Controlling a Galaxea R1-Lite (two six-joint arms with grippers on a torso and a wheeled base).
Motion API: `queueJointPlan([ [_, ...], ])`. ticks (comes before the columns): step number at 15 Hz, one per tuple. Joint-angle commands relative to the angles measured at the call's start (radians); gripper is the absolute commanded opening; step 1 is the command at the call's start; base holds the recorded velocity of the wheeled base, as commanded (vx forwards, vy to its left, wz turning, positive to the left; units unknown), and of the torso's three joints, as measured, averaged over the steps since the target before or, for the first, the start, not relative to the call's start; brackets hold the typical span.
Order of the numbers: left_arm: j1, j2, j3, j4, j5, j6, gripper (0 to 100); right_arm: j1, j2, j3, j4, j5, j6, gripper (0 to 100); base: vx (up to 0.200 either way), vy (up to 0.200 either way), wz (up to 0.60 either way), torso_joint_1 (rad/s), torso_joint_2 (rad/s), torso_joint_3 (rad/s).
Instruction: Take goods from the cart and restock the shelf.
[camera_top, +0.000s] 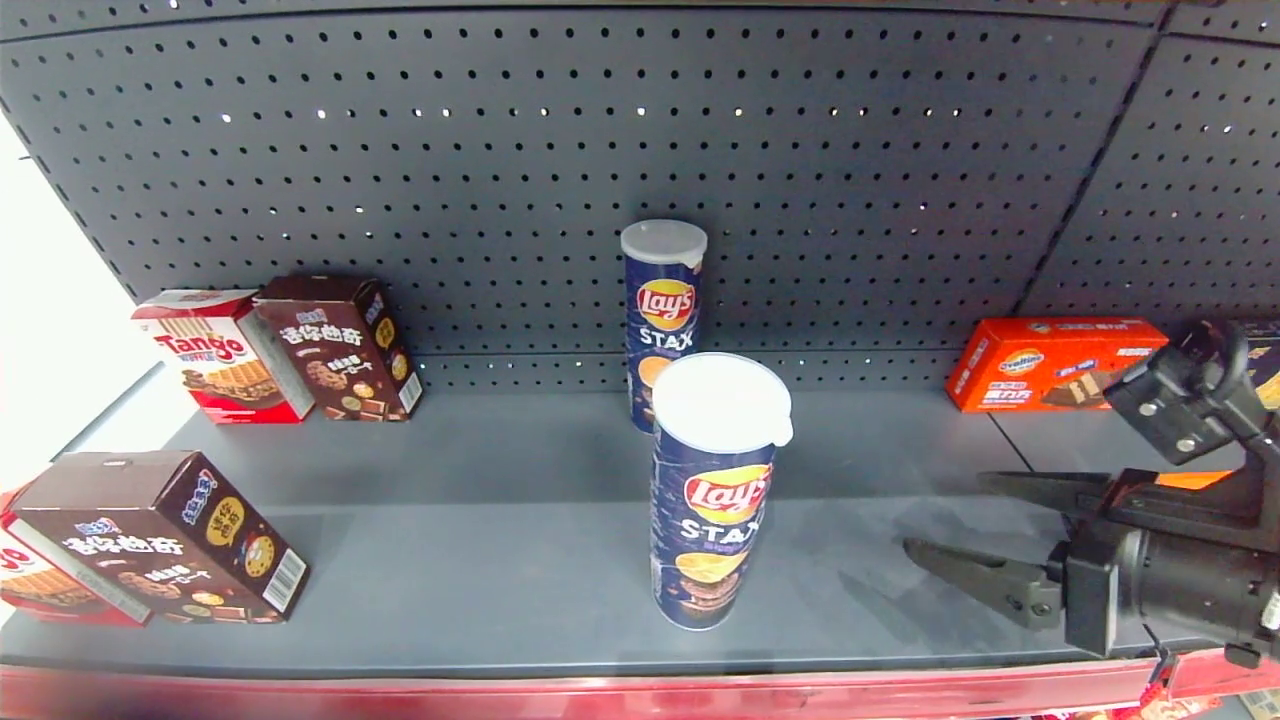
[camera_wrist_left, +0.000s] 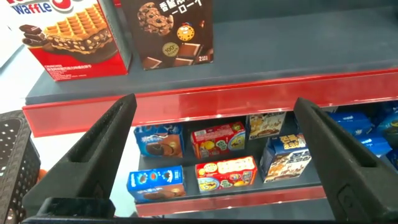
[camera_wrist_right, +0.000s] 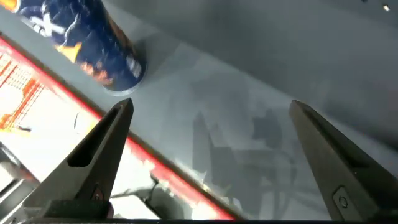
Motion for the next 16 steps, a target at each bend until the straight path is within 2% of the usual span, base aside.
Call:
queueJointPlan([
  [1,0.0,0.002,0.0,0.0,0.0,0.0,100,0.042,0.088,-0.003,-0.034,-0.008,0.002,100,0.0,0.0,0.0,0.0,0.0,0.0],
  [7,0.0,0.002,0.0,0.0,0.0,-0.001,100,0.094,0.22,-0.105,-0.047,-0.01,0.001,100,0.0,0.0,0.0,0.0,0.0,0.0],
  [16,0.0,0.002,0.001,0.0,0.001,-0.004,100,0.128,0.311,-0.156,-0.047,-0.011,-0.004,100,0.0,0.0,0.0,0.0,0.0,0.0],
])
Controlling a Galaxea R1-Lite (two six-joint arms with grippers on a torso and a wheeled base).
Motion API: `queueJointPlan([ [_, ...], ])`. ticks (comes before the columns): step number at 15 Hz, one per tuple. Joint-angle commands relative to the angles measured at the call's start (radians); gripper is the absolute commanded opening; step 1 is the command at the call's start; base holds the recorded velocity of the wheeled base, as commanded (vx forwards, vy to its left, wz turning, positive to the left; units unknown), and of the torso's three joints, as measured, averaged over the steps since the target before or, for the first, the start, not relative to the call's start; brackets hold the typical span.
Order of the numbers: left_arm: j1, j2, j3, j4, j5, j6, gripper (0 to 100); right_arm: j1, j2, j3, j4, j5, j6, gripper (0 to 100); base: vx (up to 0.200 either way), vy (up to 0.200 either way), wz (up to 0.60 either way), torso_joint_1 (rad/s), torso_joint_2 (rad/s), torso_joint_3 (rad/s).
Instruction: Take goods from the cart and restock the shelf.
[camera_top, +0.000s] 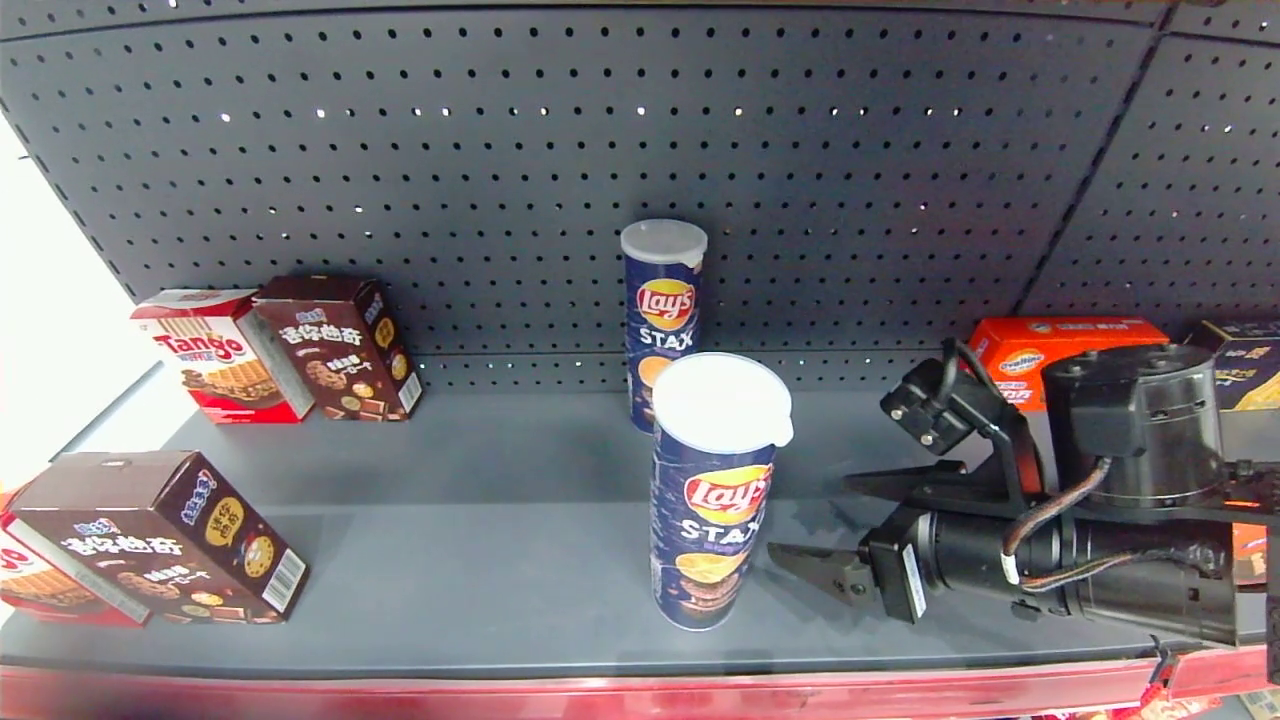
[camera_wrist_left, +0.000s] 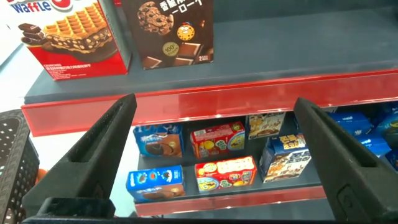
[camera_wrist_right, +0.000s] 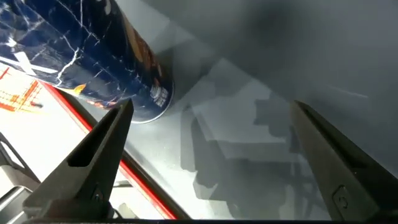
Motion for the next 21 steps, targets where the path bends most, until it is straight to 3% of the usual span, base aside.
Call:
queueJointPlan([
  [1,0.0,0.002,0.0,0.0,0.0,-0.001,100,0.009,0.031,-0.015,-0.002,0.001,-0.001,100,0.0,0.0,0.0,0.0,0.0,0.0],
  [21,0.002,0.002,0.001,0.0,0.0,-0.001,100,0.021,0.103,-0.074,-0.022,0.001,-0.002,100,0.0,0.0,0.0,0.0,0.0,0.0],
])
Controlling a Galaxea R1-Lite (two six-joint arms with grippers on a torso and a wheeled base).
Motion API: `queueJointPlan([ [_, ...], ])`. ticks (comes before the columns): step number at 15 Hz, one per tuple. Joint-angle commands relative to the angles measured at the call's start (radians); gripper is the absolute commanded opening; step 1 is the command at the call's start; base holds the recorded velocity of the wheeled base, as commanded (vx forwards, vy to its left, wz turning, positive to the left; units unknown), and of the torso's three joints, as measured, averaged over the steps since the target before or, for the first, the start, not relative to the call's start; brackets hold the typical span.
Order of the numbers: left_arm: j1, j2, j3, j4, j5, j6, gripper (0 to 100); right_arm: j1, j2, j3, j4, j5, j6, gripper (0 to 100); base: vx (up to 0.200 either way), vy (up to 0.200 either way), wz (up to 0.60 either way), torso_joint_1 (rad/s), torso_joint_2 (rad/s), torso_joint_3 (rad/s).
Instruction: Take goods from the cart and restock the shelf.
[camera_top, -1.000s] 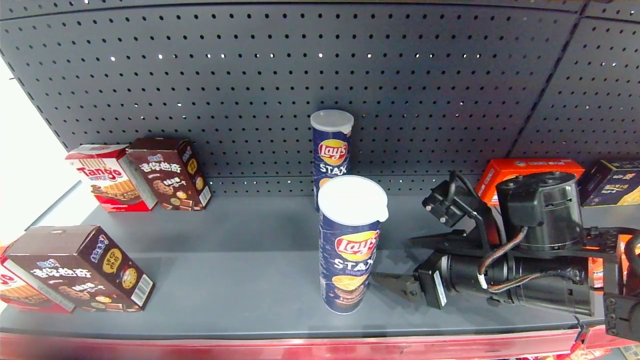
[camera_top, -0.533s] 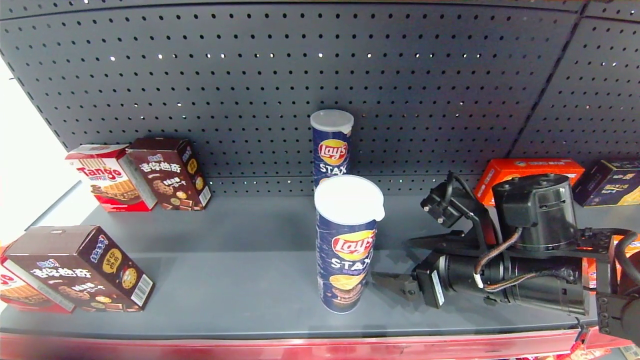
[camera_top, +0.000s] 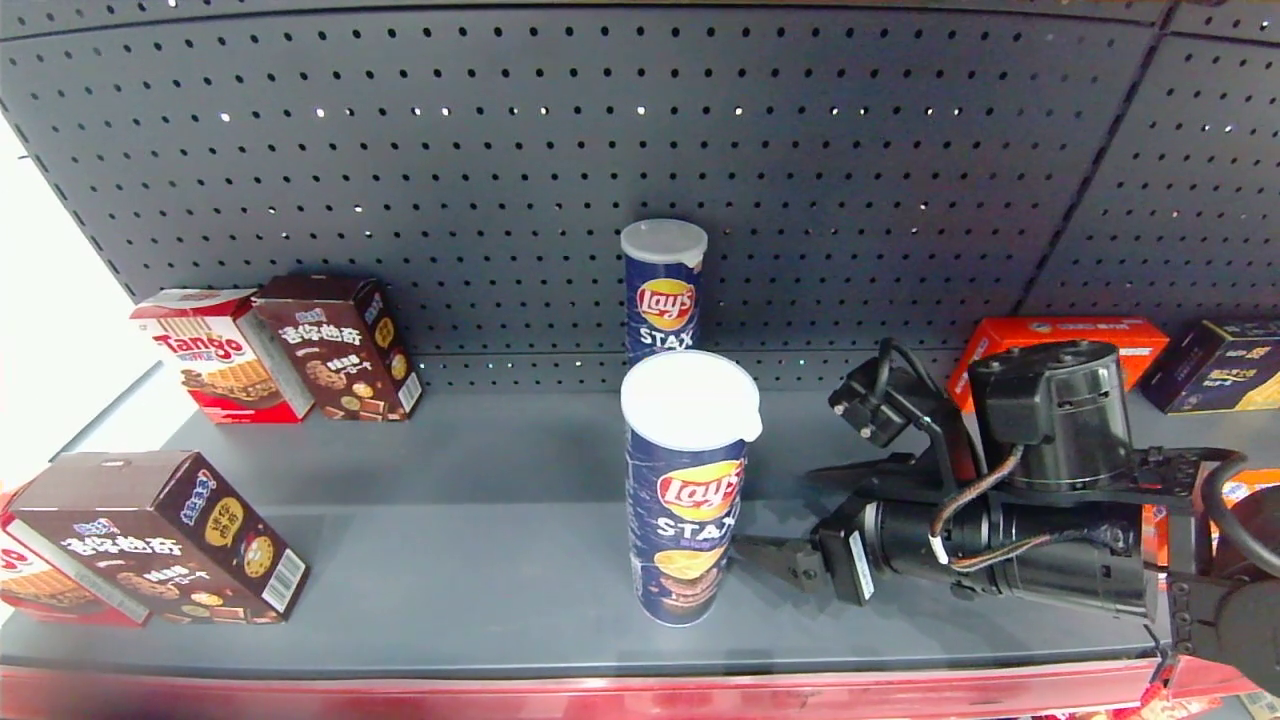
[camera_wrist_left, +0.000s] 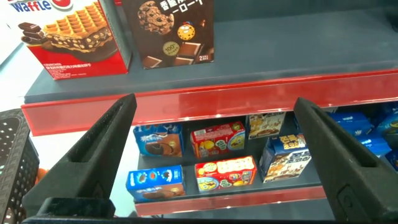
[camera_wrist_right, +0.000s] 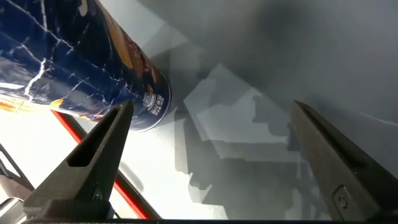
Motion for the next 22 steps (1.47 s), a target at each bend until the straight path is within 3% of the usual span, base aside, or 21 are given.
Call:
queueJointPlan([
  [1,-0.001,0.002,-0.001,0.0,0.0,0.0,100,0.006,0.01,-0.007,-0.001,-0.001,-0.001,100,0.0,0.0,0.0,0.0,0.0,0.0],
  [19,-0.001,0.002,0.001,0.0,0.0,0.0,100,0.012,0.007,0.001,-0.001,0.001,-0.001,100,0.0,0.0,0.0,0.0,0.0,0.0],
  [22,0.001,0.002,-0.001,0.0,0.0,0.0,100,-0.048,-0.094,0.03,-0.002,-0.008,0.006,100,0.0,0.0,0.0,0.0,0.0,0.0],
])
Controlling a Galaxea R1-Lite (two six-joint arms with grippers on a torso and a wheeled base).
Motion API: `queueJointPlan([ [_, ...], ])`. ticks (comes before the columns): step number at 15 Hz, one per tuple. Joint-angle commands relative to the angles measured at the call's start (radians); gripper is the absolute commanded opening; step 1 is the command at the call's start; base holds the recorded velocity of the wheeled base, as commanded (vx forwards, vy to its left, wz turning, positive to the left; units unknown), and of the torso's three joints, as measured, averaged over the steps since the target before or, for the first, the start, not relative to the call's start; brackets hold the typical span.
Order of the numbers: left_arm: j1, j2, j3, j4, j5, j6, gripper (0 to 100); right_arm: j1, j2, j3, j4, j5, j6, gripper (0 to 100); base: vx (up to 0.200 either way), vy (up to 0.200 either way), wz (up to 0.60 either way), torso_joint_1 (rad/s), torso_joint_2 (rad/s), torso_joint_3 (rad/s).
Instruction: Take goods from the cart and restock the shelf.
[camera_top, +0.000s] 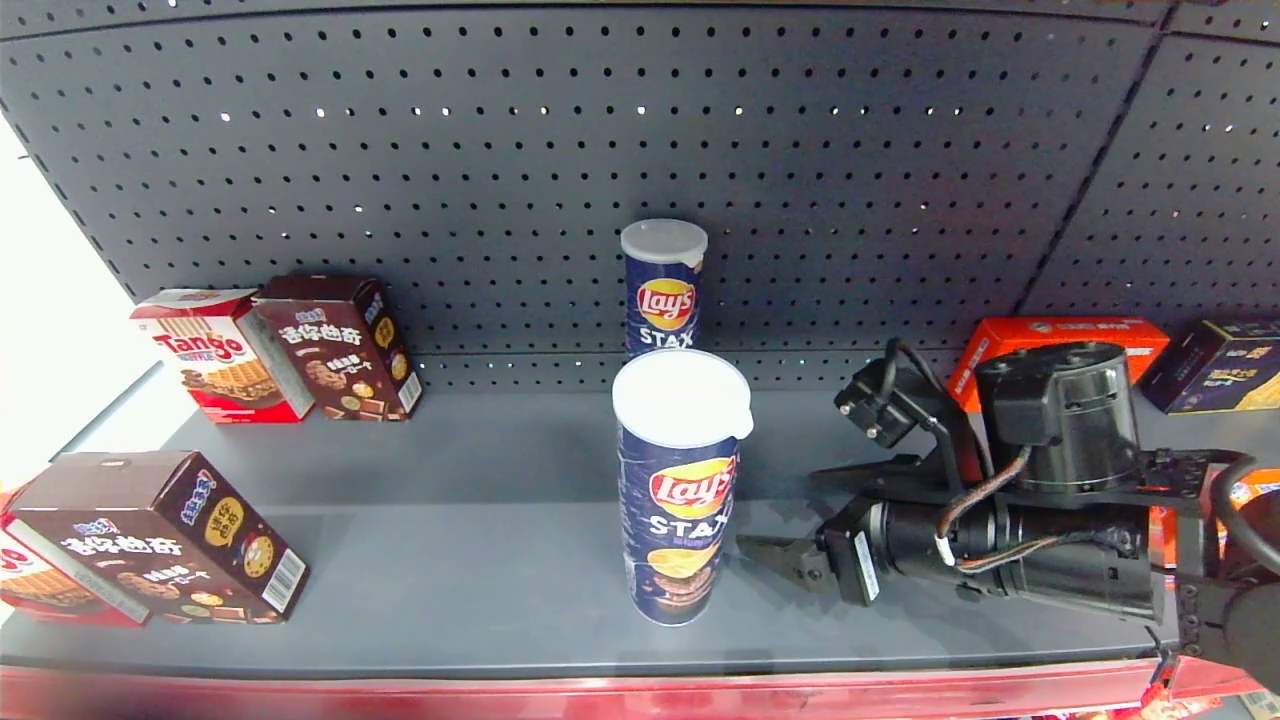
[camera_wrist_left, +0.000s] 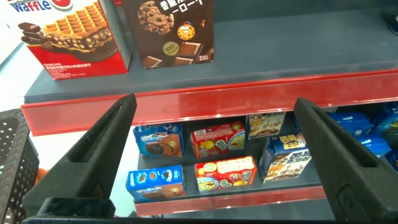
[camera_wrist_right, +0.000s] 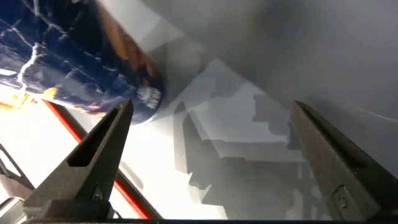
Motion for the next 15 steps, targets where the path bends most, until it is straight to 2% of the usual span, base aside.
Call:
queueJointPlan([
  [1,-0.001,0.002,0.002,0.0,0.0,0.0,100,-0.07,-0.13,0.02,-0.001,-0.003,0.002,100,0.0,0.0,0.0,0.0,0.0,0.0],
  [4,0.001,0.002,0.0,0.0,0.0,0.002,100,-0.163,-0.271,0.044,-0.001,-0.003,0.0,100,0.0,0.0,0.0,0.0,0.0,0.0],
  [5,-0.001,0.002,0.0,0.0,-0.002,0.003,100,-0.245,-0.384,0.087,-0.002,-0.002,-0.001,100,0.0,0.0,0.0,0.0,0.0,0.0],
  [6,-0.001,0.002,0.002,0.0,-0.002,0.003,100,-0.266,-0.41,0.1,-0.004,0.0,-0.001,100,0.0,0.0,0.0,0.0,0.0,0.0],
  [10,-0.001,0.002,0.0,0.002,-0.003,0.006,100,-0.627,-0.831,0.364,-0.004,0.009,-0.013,100,0.0,0.0,0.0,0.0,0.0,0.0],
  [11,-0.001,0.002,0.0,0.002,-0.003,0.006,100,-0.68,-0.923,0.434,-0.002,0.0,-0.033,100,0.0,0.0,0.0,0.0,0.0,0.0],
  [13,-0.001,0.002,0.0,0.002,-0.003,0.006,100,-0.751,-1.058,0.526,-0.001,0.009,-0.043,100,0.0,0.0,0.0,0.0,0.0,0.0],
  [15,-0.002,0.002,0.0,0.002,-0.003,0.006,100,-0.762,-1.188,0.637,0.013,0.008,-0.056,100,0.0,0.0,0.0,0.0,0.0,0.0],
])
